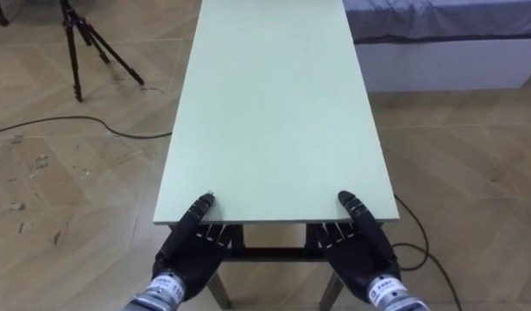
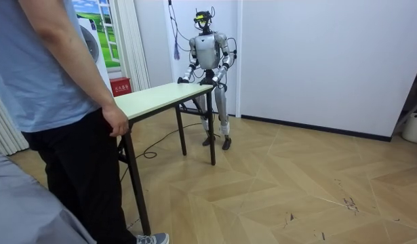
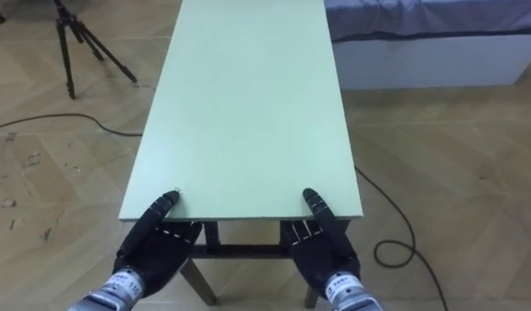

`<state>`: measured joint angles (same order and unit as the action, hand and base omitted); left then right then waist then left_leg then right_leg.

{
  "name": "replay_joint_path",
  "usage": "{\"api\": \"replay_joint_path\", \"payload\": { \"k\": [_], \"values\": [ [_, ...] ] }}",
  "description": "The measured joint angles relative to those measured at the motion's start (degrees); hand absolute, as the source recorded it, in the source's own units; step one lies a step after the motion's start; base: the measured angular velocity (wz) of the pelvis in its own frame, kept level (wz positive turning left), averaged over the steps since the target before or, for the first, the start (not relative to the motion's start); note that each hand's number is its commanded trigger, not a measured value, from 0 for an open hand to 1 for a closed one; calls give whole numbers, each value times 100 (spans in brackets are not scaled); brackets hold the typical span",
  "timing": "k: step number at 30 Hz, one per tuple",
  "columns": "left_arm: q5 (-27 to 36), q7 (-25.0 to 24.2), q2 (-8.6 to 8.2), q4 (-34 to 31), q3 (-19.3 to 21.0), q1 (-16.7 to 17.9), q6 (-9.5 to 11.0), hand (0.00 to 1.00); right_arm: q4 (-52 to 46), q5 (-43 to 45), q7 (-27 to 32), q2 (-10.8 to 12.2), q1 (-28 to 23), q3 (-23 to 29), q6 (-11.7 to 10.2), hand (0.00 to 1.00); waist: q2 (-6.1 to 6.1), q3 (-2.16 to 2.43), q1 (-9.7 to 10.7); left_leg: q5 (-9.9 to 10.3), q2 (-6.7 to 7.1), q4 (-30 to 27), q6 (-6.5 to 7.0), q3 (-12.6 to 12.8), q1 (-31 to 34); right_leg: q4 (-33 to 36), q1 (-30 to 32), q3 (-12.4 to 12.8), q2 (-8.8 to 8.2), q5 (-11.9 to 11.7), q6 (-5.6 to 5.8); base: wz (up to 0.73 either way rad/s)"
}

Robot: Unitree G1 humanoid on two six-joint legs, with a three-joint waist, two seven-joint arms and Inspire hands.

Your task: Move table with human

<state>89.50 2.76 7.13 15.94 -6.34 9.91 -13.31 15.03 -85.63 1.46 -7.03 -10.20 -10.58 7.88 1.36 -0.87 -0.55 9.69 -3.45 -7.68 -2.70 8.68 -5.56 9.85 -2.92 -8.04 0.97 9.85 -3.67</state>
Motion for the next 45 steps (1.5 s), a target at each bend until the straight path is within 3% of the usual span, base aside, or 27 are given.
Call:
{"api": "replay_joint_path", "payload": {
  "k": [7,32,36,45],
  "values": [
    [-419,38,-146,1,-7,-16,106,100,0,49,38,19,5,0,-98,100,-1,-2,-4,0,11,14,0,1,-4,0,7,11,-10,0,1,0],
    [-649,55,-222,-123,-58,-45,263,100,-230,39,176,3,6,-66,-281,100,7,-24,-82,0,11,27,0,67,136,4,161,11,-5,0,1,0],
    [-685,124,-219,-320,-64,-25,291,100,-504,85,279,-39,-37,-80,-301,100,6,-30,-81,0,11,21,0,67,192,3,209,11,-5,0,1,1],
    [-1076,172,-205,-1455,-163,497,576,100,-1238,201,250,-2,-333,-278,-693,100,7,-31,-93,-1,12,-10,0,48,304,-14,284,-3,-4,0,1,1]
  ]
}}
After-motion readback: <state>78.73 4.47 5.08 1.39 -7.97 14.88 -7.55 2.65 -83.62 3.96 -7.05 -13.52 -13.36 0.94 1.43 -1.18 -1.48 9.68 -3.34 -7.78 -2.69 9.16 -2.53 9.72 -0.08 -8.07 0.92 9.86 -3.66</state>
